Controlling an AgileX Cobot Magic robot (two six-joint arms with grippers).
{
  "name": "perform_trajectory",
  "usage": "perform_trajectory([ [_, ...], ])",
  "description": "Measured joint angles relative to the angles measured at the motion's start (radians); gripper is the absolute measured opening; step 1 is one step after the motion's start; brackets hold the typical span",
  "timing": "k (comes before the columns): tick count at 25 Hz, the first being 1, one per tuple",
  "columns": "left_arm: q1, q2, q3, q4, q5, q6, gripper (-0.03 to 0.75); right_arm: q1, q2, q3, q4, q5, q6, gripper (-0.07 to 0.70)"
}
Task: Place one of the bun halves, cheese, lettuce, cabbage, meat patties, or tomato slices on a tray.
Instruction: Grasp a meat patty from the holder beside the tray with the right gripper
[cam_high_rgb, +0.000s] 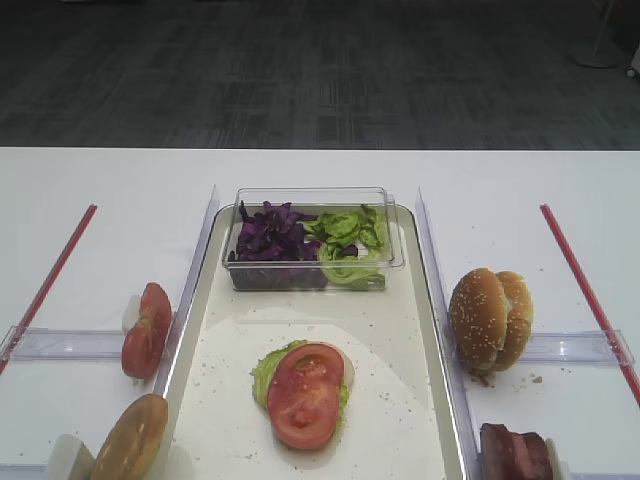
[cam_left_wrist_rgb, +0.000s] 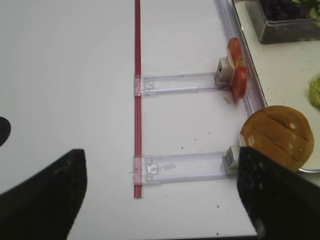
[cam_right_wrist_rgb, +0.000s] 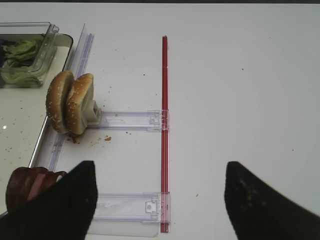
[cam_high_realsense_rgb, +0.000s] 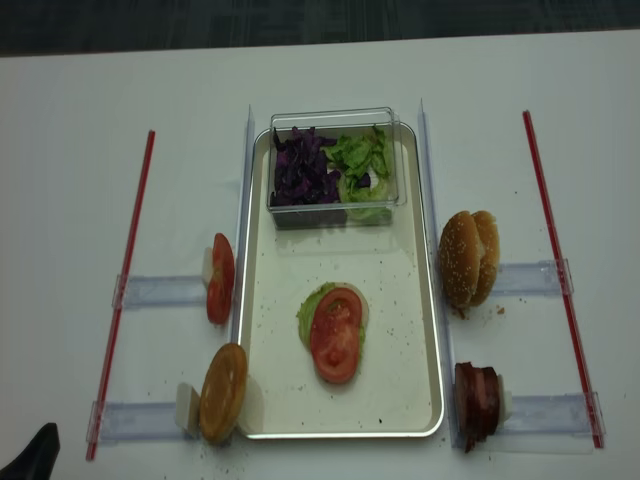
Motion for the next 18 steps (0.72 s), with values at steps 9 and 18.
perform_trajectory([
  [9, 0.000, 0.000, 0.000, 0.000, 0.000, 0.000, 0.565, 0.000, 0.074, -0.016, 0.000, 0.002, 0.000, 0.552],
  [18, 0.000, 0.000, 0.000, 0.000, 0.000, 0.000, 0.565, 0.000, 0.347, -0.095, -0.006, -0.002, 0.000, 0.552],
])
